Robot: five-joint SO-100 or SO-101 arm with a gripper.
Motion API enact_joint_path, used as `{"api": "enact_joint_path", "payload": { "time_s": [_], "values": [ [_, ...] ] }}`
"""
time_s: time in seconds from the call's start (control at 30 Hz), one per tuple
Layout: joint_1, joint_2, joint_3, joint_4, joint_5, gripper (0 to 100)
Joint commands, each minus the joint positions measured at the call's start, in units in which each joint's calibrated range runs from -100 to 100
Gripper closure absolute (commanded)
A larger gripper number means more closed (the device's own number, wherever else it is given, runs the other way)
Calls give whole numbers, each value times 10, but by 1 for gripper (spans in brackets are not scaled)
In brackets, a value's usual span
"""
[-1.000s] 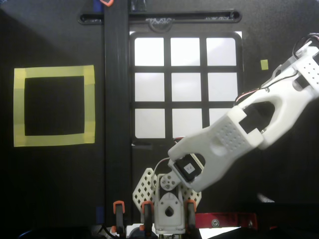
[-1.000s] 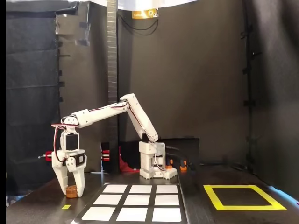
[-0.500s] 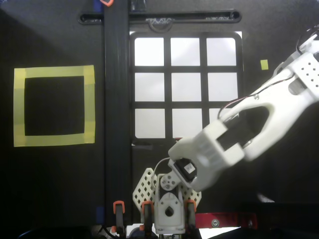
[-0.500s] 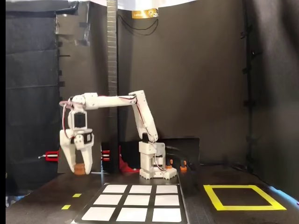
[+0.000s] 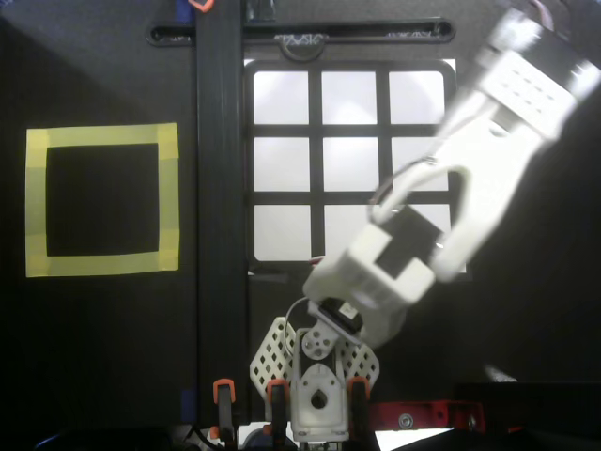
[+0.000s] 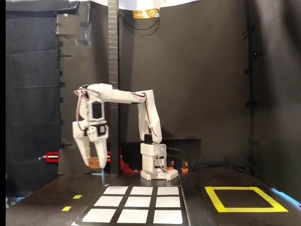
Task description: Pick and place at Grid spot 1
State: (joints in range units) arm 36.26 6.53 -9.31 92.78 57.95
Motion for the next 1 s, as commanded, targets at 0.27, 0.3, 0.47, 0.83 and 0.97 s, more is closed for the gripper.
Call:
{"api": "enact_joint_path", "payload": {
  "time_s": [0.27, 0.3, 0.47, 0.83, 0.97],
  "values": [
    [-241, -52, -6, 45, -255, 85],
    [-258, -55, -6, 43, -279, 85],
    [-343, -65, -6, 39, -389, 85],
    [-378, -73, -6, 42, -531, 85],
    [-391, -64, -6, 17, -533, 85]
  ]
}}
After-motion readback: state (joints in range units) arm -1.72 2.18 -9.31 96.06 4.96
